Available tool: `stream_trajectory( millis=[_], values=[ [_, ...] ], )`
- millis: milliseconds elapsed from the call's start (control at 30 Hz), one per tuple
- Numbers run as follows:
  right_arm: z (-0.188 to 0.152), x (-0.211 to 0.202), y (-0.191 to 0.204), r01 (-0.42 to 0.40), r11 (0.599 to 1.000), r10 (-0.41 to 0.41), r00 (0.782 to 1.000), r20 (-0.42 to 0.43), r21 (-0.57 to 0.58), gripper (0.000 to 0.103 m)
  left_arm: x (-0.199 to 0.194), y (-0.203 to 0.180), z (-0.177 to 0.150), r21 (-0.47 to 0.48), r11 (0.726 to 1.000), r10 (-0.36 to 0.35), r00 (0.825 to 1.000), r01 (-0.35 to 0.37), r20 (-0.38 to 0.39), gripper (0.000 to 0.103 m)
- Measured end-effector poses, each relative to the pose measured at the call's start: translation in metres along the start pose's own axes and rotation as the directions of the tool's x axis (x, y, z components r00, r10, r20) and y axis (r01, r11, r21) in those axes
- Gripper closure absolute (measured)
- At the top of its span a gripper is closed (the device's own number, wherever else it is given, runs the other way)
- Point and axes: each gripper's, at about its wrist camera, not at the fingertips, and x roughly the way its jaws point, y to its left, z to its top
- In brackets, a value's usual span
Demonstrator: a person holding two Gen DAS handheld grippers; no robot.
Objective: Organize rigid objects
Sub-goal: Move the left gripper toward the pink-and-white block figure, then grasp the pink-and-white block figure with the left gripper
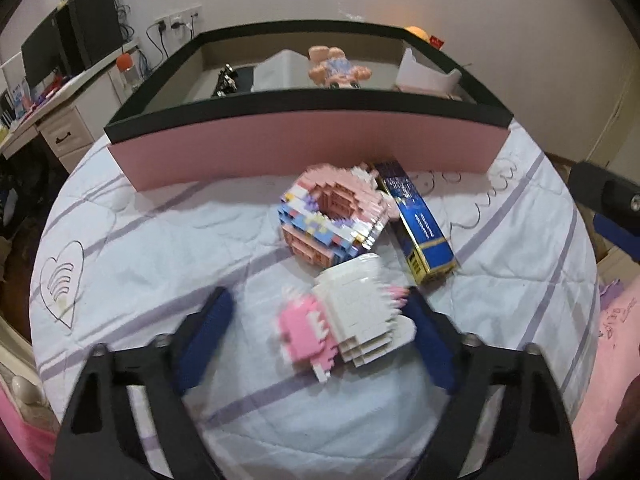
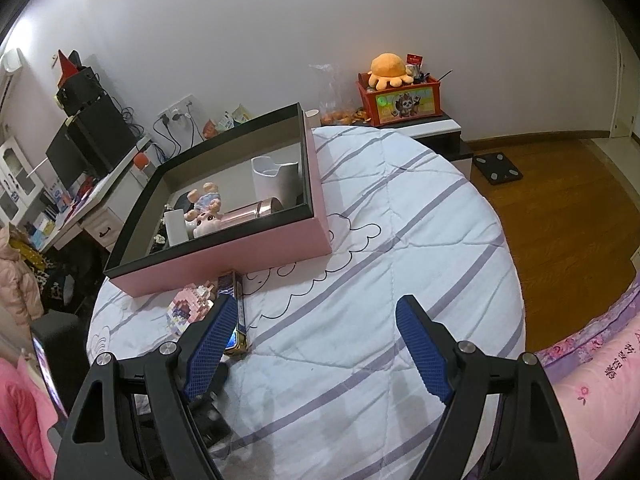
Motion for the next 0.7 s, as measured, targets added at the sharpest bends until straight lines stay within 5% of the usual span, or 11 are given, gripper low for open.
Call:
stream_trajectory(
  millis=[100, 300, 700],
  values=[
    [0.0, 0.001, 0.002, -0.002, 1.0, 0.002, 1.0, -0.002, -0.002, 0.02, -0.003, 0.003, 0.002, 0.007, 1.0, -0.022, 1.0, 0.022, 0.009, 0.043],
    [0.001, -0.002, 0.008, -0.002, 1.0, 0.002, 1.0, 0.002, -0.013, 0.02, -0.009, 0.014, -0.001, -0.014, 0.997, -0.072, 0.997, 0.072, 0.009, 0.043],
    [0.008, 0.0, 0.033, -0.012, 0.998, 0.013, 1.0, 0.007, -0.058, 0.02, -0.046, 0.052, 0.024, -0.062, 0.997, -0.046, 0.995, 0.052, 0.087, 0.043]
  ],
)
